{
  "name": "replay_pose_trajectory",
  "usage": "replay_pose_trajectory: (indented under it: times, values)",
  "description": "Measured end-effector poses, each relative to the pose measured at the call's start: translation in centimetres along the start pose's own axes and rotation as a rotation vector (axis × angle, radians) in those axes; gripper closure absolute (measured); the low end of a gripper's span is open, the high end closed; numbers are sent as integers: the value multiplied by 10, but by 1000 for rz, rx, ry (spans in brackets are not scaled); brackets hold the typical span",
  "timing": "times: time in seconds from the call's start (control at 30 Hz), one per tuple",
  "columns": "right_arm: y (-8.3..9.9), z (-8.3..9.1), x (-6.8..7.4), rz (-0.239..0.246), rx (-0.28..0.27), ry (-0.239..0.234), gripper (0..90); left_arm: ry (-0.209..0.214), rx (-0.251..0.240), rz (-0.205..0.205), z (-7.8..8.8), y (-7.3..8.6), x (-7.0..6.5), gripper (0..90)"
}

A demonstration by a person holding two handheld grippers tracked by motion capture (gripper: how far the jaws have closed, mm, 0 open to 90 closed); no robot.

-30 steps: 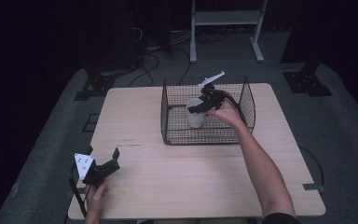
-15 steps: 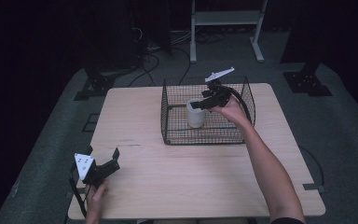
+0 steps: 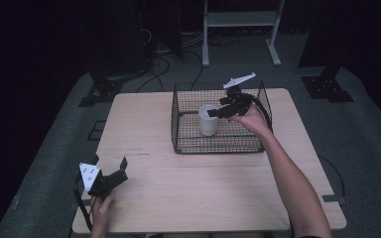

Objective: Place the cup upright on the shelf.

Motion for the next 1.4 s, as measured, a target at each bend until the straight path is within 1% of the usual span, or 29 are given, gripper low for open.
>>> replay_pose_trajectory:
  times: [0.03,0.2,0.5,0.67,0.83,0.87,0.93,1.13,1.2,1.4]
  values:
    - [0,2,1,-3,-2,-7,160,0,0,0,0,0,0,0]
    - [1,11,2,-6,-18,-9,160,-1,0,-1,0,0,0,0]
    - [7,26,10,-4,-45,-26,160,0,-1,-3,0,0,0,0]
    - [10,34,15,13,-47,-32,162,0,-1,-2,0,0,0,0]
    - [14,41,19,17,-54,-39,163,-1,-2,-3,0,0,0,0]
    - [15,42,19,20,-56,-41,163,-1,-2,-3,0,0,0,0]
    - [19,43,21,18,-40,-45,163,-1,-2,-2,0,0,0,0]
    - [28,45,26,19,-43,-60,164,0,-1,-5,0,0,-1,0]
    - [31,46,27,23,-32,-62,163,0,-1,-5,0,0,-1,0]
    - [33,52,33,34,-49,-73,164,0,-1,-6,0,0,-1,0]
Point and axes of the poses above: each handheld gripper's, and its own axes: z roughly backward along the jaws, y roughly out of its underside, x roughly to its left, the point moved 10 cm from there along -z, roughly forward along the jaws
